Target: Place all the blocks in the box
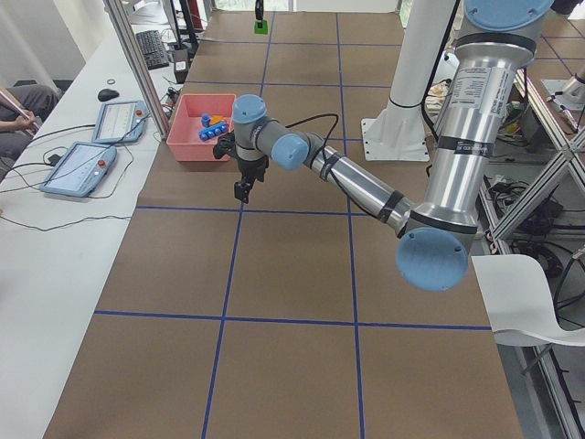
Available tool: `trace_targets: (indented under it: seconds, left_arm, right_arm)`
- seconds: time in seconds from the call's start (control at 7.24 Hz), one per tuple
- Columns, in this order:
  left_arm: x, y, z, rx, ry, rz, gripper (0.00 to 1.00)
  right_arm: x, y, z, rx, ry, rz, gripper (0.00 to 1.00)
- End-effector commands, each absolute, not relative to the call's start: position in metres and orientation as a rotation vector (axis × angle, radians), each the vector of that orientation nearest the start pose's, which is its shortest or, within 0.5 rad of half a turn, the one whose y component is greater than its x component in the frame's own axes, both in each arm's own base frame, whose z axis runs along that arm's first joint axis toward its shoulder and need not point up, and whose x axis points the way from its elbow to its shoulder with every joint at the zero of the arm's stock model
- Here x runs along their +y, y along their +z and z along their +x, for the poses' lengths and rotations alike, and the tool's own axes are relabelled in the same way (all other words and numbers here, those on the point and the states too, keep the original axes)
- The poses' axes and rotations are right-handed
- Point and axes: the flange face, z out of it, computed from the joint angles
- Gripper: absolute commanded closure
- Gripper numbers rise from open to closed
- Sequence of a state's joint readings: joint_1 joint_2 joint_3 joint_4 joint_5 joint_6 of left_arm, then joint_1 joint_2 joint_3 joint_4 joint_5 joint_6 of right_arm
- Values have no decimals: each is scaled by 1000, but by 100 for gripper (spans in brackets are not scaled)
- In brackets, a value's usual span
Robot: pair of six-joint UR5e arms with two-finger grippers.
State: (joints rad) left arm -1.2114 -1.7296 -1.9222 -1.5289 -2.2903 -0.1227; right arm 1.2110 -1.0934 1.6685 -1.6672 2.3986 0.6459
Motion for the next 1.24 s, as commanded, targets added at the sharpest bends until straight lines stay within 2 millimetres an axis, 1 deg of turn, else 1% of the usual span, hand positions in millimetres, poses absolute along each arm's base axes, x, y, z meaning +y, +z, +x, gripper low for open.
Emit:
trace_targets:
  seconds: [0.0, 0.14, 0.28, 0.41, 0.55, 0.69, 0.83, 0.97, 1.1]
  left_arm:
    - [-523, 423, 102, 804, 401, 253, 0]
    - [-522, 424, 102, 805, 400, 250, 0]
    - [-522, 424, 103, 805, 401, 249, 0]
    - [-522, 424, 103, 805, 401, 249, 0]
    - [-523, 425, 103, 805, 397, 245, 0]
    - [-522, 425, 104, 806, 397, 244, 0]
    - [-522, 425, 104, 806, 394, 242, 0]
    - [-523, 428, 105, 806, 392, 235, 0]
    - [-523, 429, 105, 805, 392, 234, 0]
  right_arm:
    - [-672, 250, -256, -947, 97, -42, 100]
    - [-703, 210, -291, -932, 119, -64, 100]
    - [-725, 183, -325, -901, 133, -78, 100]
    - [-741, 157, -352, -873, 148, -85, 100]
    - [-745, 143, -374, -847, 149, -85, 100]
    - [-750, 130, -403, -838, 130, -31, 100]
    - [-754, 127, -447, -850, 154, 6, 100]
    - [-751, 128, -487, -848, 160, 45, 100]
    - [-741, 124, -517, -813, 149, 92, 100]
